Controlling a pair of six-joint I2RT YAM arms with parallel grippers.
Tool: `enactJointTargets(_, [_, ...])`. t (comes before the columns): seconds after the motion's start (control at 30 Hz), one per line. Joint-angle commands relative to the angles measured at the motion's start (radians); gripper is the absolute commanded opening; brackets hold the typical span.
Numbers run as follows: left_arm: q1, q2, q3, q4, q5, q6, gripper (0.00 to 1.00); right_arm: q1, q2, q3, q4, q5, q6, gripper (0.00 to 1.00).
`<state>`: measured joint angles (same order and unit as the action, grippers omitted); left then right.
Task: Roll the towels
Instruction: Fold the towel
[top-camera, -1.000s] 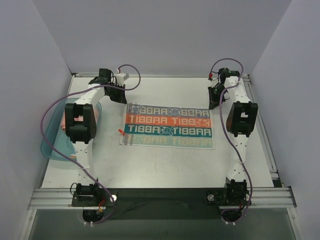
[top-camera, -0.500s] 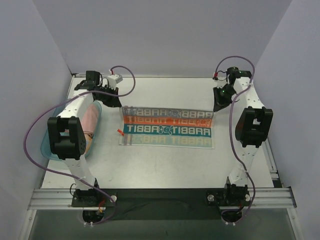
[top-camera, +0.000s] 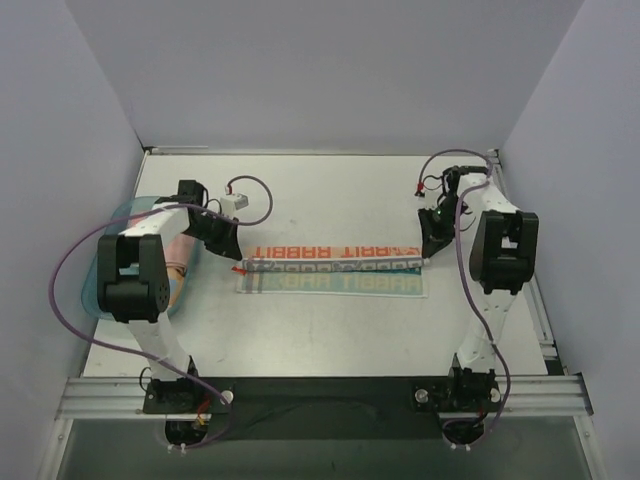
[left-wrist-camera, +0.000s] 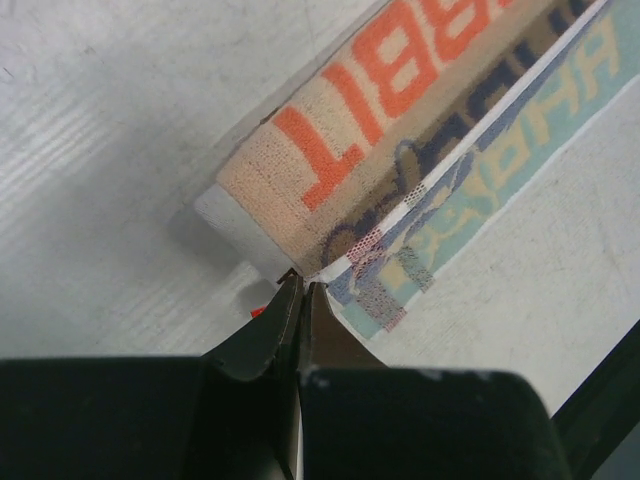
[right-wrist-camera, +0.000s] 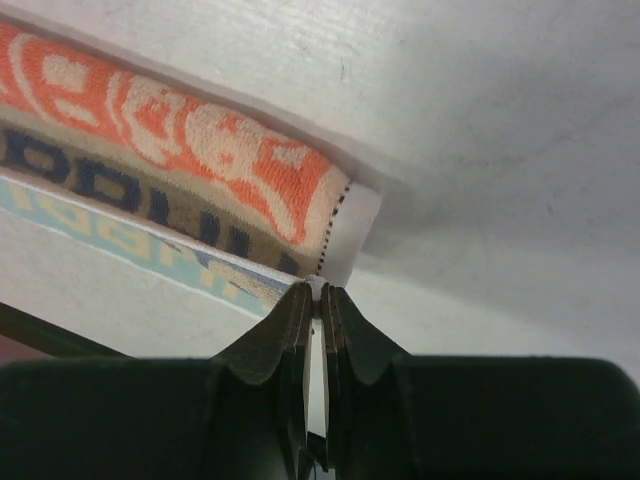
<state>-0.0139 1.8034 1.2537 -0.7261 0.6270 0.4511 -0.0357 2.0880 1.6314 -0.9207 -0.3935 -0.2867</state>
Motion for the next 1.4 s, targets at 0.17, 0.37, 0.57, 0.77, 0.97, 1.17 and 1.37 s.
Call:
enactJointTargets(0.17, [0.008, 0.149, 0.012, 0.077, -0.056, -0.054, 0.00, 0.030, 0.127, 0.077, -0.003, 0.048, 0.040, 0.00])
enactJointTargets(0.37, [0.009, 0.160, 0.030, 0.080, -0.067, -0.063, 0.00, 0.030, 0.155, 0.117, -0.007, 0.074, 0.046, 0.00])
enactJointTargets(0.57, [0.009, 0.093, 0.078, 0.027, -0.032, -0.063, 0.00, 0.030, 0.100, 0.150, -0.030, 0.079, 0.037, 0.00])
enactJointTargets(0.77, [0.009, -0.005, 0.124, -0.053, 0.000, -0.057, 0.00, 0.030, 0.003, 0.157, -0.076, 0.065, 0.023, 0.00])
enactJointTargets(0.97, [0.008, -0.102, 0.112, -0.117, 0.005, -0.031, 0.00, 0.030, -0.095, 0.111, -0.130, 0.050, 0.003, 0.00])
enactJointTargets(1.17, [0.009, -0.119, 0.050, -0.128, -0.021, 0.001, 0.00, 0.030, -0.128, -0.028, -0.118, 0.042, -0.019, 0.00])
enactJointTargets(1.37, [0.009, -0.021, -0.029, -0.069, -0.055, -0.005, 0.00, 0.030, -0.028, -0.116, -0.018, 0.080, 0.001, 0.00])
